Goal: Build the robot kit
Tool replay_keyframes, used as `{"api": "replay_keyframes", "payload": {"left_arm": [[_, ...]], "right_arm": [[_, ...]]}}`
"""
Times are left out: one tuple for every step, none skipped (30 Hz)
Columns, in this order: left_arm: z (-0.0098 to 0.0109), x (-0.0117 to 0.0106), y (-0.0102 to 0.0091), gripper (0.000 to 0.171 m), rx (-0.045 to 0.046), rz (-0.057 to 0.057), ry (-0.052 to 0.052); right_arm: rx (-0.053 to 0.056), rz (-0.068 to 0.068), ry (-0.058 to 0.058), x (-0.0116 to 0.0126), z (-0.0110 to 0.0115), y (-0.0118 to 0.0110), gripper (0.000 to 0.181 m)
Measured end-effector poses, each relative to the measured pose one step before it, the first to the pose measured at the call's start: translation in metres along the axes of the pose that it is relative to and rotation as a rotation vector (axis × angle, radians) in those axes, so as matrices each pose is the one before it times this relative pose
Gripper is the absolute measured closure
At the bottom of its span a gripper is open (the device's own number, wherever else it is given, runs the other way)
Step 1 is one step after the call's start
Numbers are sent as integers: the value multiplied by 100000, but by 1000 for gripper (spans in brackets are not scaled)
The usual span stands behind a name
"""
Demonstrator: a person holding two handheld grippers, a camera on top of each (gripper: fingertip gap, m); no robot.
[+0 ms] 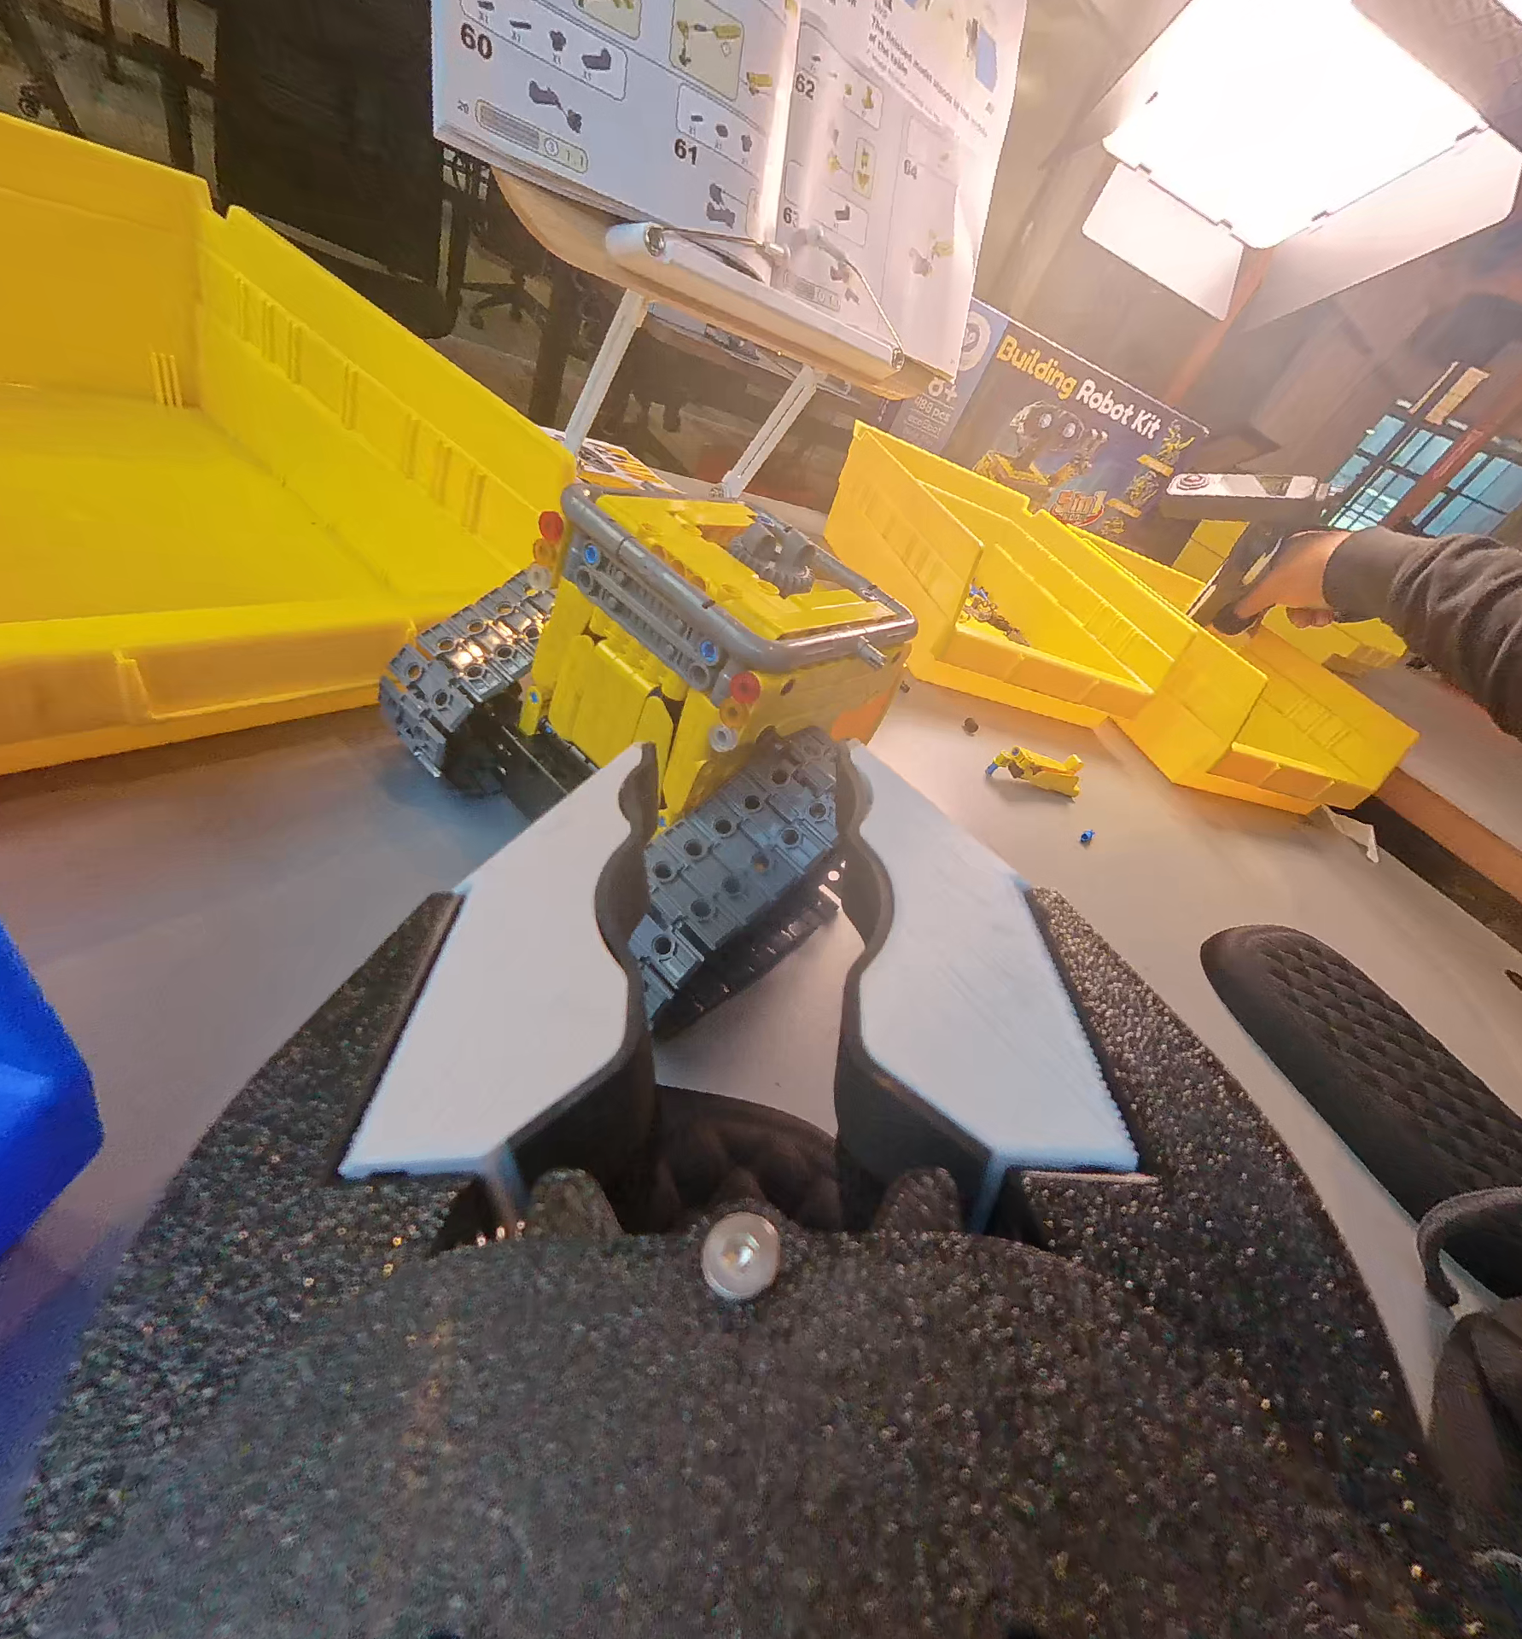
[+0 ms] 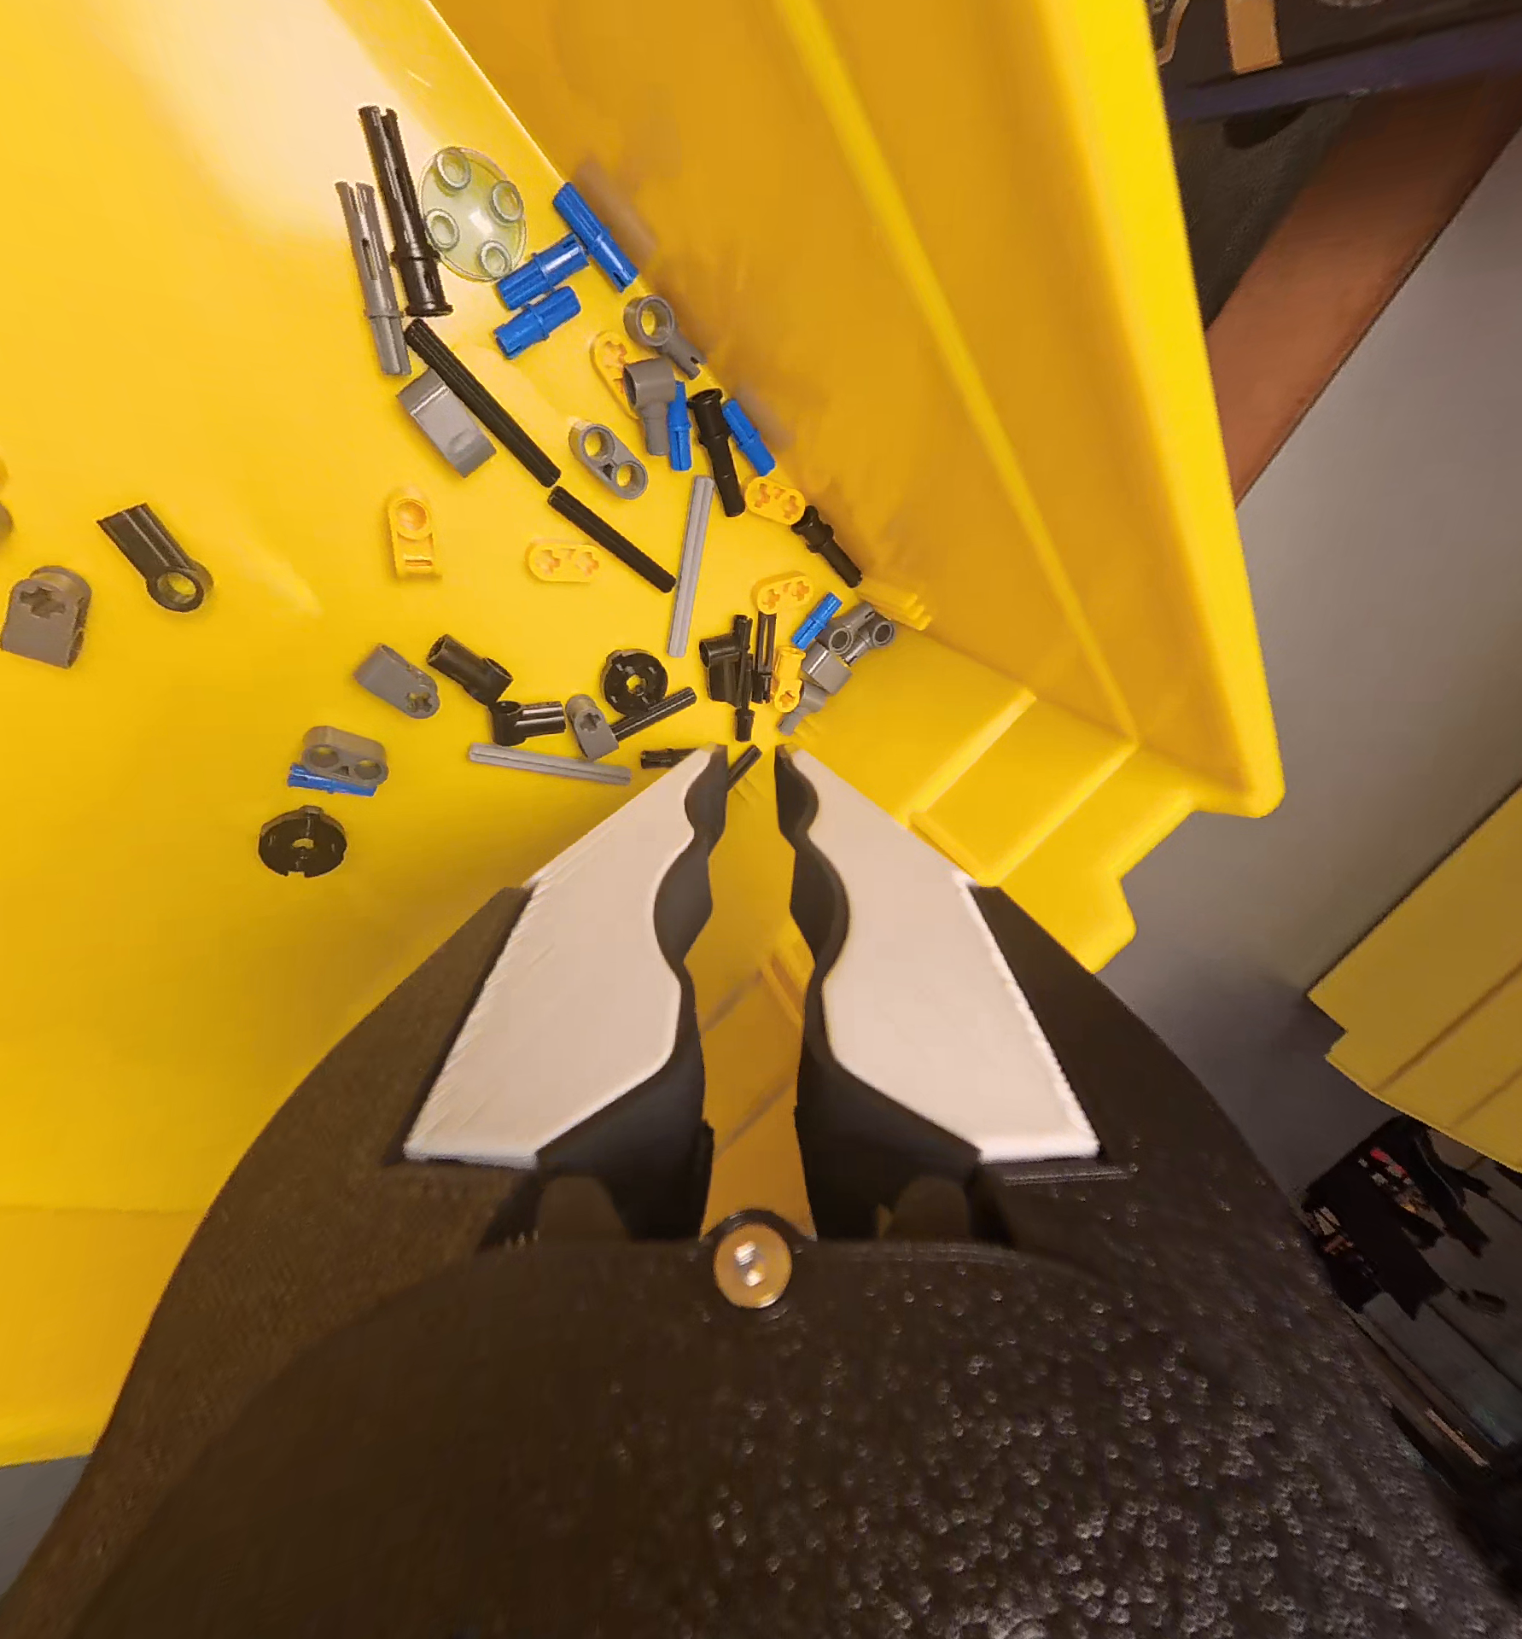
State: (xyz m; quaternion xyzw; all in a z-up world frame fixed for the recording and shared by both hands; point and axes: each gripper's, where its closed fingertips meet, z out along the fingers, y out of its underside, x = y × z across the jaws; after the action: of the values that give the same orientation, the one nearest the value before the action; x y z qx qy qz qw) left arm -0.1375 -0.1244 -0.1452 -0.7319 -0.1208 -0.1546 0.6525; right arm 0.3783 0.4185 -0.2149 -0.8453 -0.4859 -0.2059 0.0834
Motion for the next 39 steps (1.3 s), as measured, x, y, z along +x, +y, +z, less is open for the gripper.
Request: {"api": "replay_keyframes", "payload": {"left_arm": [[-38, 18, -48, 133, 318, 97, -24], [-28, 0, -25, 133, 173, 88, -57], [20, -6, 11, 133, -129, -75, -8], [45, -14, 47, 133, -345, -178, 78], [26, -3, 42, 133, -335, -129, 84], [-10, 32, -4, 133, -3, 25, 143], [-67, 46, -64, 133, 469, 111, 181], [-118, 40, -107, 133, 876, 72, 189], [-102, 8, -132, 133, 990, -149, 146], [-46, -79, -79, 134, 556, -629, 5], [50, -95, 48, 135, -340, -1095, 291], [142, -64, 151, 135, -1129, -1337, 613], [175, -34, 174, 135, -1347, -1264, 816], [159, 20, 147, 135, -1154, -951, 984], [101, 53, 102, 135, -746, -622, 989], [58, 75, 43, 135, -363, -454, 925], [19, 68, -1, 135, -52, -415, 834], [-2, 56, -21, 135, 91, -432, 791], [-42, 82, -52, 135, 233, -369, 752], [-69, 124, -77, 136, 467, -3, 719], [-96, 141, -101, 136, 682, 457, 552], [-118, 163, -107, 136, 816, 793, 397], [-141, 161, -129, 137, 1020, 937, 351], [-158, 162, -146, 138, 1173, 918, 258], [-157, 114, -165, 138, 1248, 819, 78], [-130, 56, -154, 139, 1153, 574, -10], [-83, 23, -107, 140, 766, 222, -36], [-10, -23, -21, 141, 200, -136, 5], [29, -25, 24, 141, -178, -377, 153], [62, -40, 63, 141, -388, -496, 152], [94, -52, 93, 141, -698, -669, 316], [151, -48, 150, 141, -1108, -912, 499], [166, -16, 180, 141, -1379, -1121, 825], [136, 32, 152, 141, -1151, -939, 1003], [43, 72, 55, 141, -538, -390, 696], [-46, 96, -23, 142, 199, 267, 334], [-124, 168, -97, 142, 822, 921, 288], [-149, 147, -136, 142, 1249, 1168, 95], [-119, 7, -156, 143, 1197, 751, -496]], "right_arm": [[931, 353, -78, -142, 69, -135, 170], [1279, 223, 846, 26, 51, -186, 169], [1064, 329, 599, 11, 17, -129, 169], [1684, 862, -567, -159, -160, -172, 167], [4124, 1663, -2133, -477, -513, -414, 166], [7160, 1401, -4813, -1100, -972, -683, 164], [9009, 352, -6527, -1678, -1354, -741, 163], [8687, -1637, -7840, -2211, -1505, -512, 161], [7229, -5531, -10846, -3061, -1466, -137, 155], [3772, -7586, -10854, -3407, -1186, 476, 146], [-694, -7424, -8400, -3187, -764, 1095, 132], [-4080, -6402, -6969, -2973, -351, 1552, 124], [-4287, -4222, -5539, -2653, 121, 1460, 119], [-3282, -2353, -3320, -2093, 664, 1146, 112], [-4700, -3090, 323, -1240, 1041, 1219, 110], [-6052, -4630, 5515, -162, 1178, 1230, 112], [-5436, -4502, 7220, 375, 1070, 987, 123], [-2125, -2995, 5958, 440, 884, 405, 136], [818, -1327, 4122, 485, 463, -97, 148], [3424, 1276, 1745, 433, -117, -514, 158], [3330, 1011, 2971, 330, -143, -651, 158], [2489, -1114, 5193, 239, -264, -733, 159], [383, -2234, 2715, -504, -348, -608, 159], [187, -2516, 3420, -811, -475, -679, 159], [-1453, -2223, 3331, -1074, -584, -472, 159], [-2118, -1347, 2750, -1297, -638, -266, 158], [-415, 790, 1743, -1406, -635, -298, 158], [188, 1296, 1529, -1276, -491, -183, 158], [-1091, 213, 2674, -788, -254, 52, 158], [-2007, -497, 3299, -189, 48, 184, 158], [-1522, 396, 4007, 510, 330, 160, 157], [-1333, 1381, 3265, 973, 615, 246, 157], [-849, 823, 3680, 1297, 783, 239, 157], [-358, -1389, 3481, 1206, 776, 204, 156], [-1482, -439, 2948, 812, 488, 311, 156], [-660, -178, 1128, 117, 15, 34, 157], [1104, 123, -241, -441, -414, -313, 157], [951, 260, -1399, -787, -572, -331, 157], [754, 138, -1760, -791, -480, -265, 157]]}}
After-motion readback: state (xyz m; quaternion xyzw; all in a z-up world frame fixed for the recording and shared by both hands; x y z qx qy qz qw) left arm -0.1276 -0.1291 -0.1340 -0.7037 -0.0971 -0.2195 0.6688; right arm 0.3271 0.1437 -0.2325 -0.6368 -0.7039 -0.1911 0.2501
